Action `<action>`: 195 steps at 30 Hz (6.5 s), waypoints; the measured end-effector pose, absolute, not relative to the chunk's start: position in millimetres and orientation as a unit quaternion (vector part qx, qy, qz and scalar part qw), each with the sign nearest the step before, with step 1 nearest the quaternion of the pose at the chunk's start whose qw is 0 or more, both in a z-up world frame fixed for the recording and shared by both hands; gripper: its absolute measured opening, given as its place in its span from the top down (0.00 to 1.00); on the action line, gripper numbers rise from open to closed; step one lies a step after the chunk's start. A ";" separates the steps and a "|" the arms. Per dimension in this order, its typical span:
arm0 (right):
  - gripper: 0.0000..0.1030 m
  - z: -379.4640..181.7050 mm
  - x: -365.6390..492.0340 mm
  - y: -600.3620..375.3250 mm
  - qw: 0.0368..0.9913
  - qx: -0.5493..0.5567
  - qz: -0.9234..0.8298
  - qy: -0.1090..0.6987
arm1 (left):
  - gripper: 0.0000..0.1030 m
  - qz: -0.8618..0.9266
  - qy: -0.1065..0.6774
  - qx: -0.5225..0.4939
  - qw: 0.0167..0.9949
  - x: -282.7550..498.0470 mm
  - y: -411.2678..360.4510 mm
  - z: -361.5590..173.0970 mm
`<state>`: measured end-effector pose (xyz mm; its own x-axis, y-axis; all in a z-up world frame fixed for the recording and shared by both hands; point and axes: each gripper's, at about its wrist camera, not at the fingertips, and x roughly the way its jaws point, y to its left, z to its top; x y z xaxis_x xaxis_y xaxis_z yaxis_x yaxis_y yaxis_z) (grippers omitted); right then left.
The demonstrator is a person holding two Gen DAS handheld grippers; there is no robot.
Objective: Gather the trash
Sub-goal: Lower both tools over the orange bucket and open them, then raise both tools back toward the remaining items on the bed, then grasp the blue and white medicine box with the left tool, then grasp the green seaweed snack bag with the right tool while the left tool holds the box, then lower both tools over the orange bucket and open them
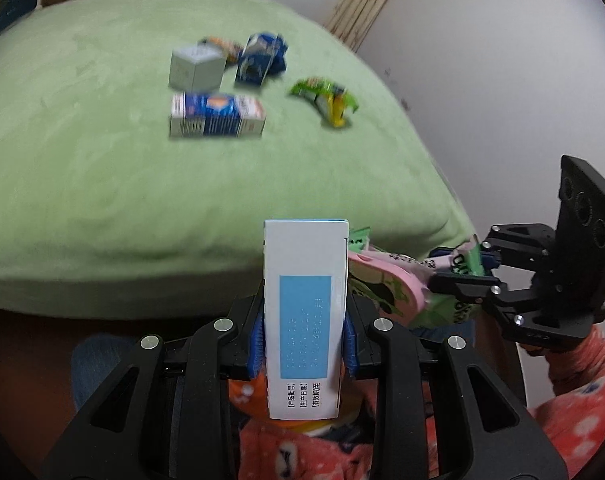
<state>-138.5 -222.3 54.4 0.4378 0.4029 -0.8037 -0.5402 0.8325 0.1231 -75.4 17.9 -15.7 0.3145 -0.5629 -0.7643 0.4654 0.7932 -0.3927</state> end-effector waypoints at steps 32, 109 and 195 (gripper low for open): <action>0.36 -119.2 -115.6 -233.0 0.759 0.031 0.192 0.621 | 0.42 -0.224 0.692 -0.010 0.687 -62.5 -41.2 -215.2; 0.26 -11.9 -96.4 -266.5 0.881 0.035 0.125 0.455 | 0.68 -0.272 0.389 -0.249 0.844 101.6 16.3 -19.6; 0.38 -104.8 -148.0 -219.4 0.779 -0.054 0.184 0.597 | 0.57 -0.223 0.610 0.106 0.753 -82.4 -41.4 -177.5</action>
